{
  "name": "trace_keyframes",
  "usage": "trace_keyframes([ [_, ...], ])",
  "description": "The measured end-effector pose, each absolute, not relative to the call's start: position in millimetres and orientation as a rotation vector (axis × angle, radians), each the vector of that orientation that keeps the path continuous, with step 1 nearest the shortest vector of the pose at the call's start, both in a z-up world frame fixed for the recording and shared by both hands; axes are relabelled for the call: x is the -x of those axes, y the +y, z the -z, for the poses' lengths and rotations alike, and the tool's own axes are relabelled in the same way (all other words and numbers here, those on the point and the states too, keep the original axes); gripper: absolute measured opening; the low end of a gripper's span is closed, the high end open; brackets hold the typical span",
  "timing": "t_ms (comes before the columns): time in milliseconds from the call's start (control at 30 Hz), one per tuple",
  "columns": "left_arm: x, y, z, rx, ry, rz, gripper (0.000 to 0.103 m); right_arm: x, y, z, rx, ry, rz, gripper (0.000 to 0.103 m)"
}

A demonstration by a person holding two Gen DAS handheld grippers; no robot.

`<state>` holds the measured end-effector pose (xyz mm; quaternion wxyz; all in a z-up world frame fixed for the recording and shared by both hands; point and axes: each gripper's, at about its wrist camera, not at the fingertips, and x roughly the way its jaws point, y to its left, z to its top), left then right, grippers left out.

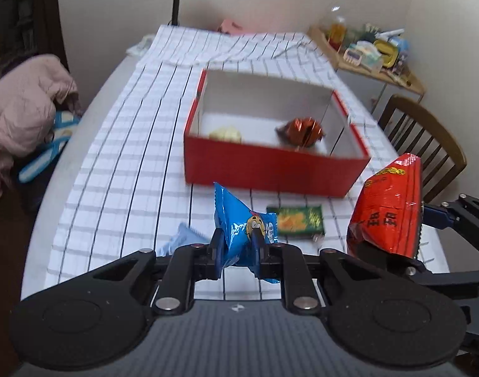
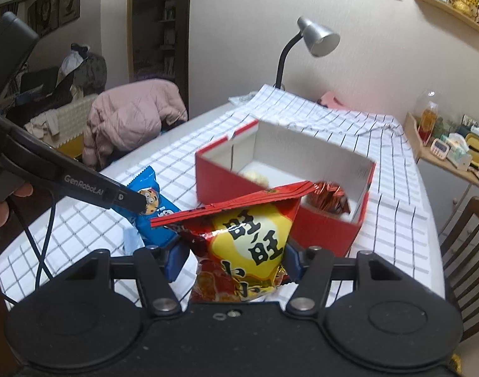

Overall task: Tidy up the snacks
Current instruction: 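Carry both packets into the red box and open both grippers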

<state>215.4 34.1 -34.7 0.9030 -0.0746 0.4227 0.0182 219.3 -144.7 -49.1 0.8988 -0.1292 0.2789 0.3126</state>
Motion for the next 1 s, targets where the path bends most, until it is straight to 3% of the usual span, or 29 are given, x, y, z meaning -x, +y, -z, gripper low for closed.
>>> trace_keyframes([
  [500, -293, 13, -17, 0.067, 0.782, -0.042, 0.017, -317, -160, 19, 0.186, 0.565, -0.55, 0.061],
  [1000, -377, 16, 10, 0.056, 0.843, -0.11, 0.017, -402, -148, 47, 0.172, 0.667, -0.506, 0.061],
])
